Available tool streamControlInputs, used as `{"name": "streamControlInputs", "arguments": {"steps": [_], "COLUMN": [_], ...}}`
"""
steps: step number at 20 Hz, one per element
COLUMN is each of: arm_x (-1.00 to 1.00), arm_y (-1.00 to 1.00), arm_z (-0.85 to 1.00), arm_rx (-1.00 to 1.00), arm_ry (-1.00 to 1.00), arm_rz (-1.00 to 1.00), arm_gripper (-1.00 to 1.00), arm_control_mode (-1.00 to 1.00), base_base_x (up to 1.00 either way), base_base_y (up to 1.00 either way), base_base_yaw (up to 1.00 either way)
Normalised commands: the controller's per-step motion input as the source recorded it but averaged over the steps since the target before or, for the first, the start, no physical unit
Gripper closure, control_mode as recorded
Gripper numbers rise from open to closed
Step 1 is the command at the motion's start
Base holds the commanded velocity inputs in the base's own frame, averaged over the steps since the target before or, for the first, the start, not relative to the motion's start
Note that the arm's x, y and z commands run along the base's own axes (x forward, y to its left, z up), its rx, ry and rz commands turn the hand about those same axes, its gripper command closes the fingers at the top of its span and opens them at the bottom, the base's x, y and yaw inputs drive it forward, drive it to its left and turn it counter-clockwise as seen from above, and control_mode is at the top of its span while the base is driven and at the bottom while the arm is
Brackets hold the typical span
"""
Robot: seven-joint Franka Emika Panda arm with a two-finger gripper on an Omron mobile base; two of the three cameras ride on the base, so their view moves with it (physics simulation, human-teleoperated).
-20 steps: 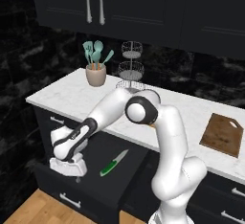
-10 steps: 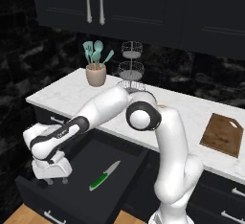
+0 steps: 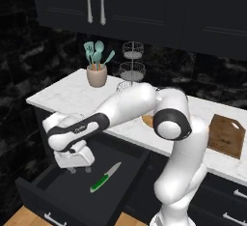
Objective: Pick up the knife from the drawer and place it on the cutting board. Then place the meat from the plate to the cutting board.
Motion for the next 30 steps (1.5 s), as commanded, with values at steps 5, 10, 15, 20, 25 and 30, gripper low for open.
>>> {"name": "streamControlInputs", "arguments": {"steps": [5,10,15,20,25,30], "arm_x": [0.16,0.20,0.02,0.28,0.23,0.14], "arm_y": [-0.81,-0.34,-0.19,0.00,0.17,0.31], "arm_z": [-0.11,-0.20,0.00,-0.10,-0.34,-0.20], "arm_rx": [0.05,0.16,0.16,0.08,0.00,0.00], "arm_ry": [-0.03,-0.25,0.03,0.05,0.00,0.00], "arm_rz": [-0.02,-0.01,0.00,0.00,0.00,0.00], "arm_gripper": [-1.00,-1.00,-1.00,-1.00,-1.00,-1.00], "arm_control_mode": [-1.00,-1.00,-1.00,-1.00,-1.00,-1.00], "base_base_x": [0.00,0.00,0.00,0.00,0.00,0.00], "base_base_y": [0.00,0.00,0.00,0.00,0.00,0.00], "base_base_yaw": [0.00,0.00,0.00,0.00,0.00,0.00]}}
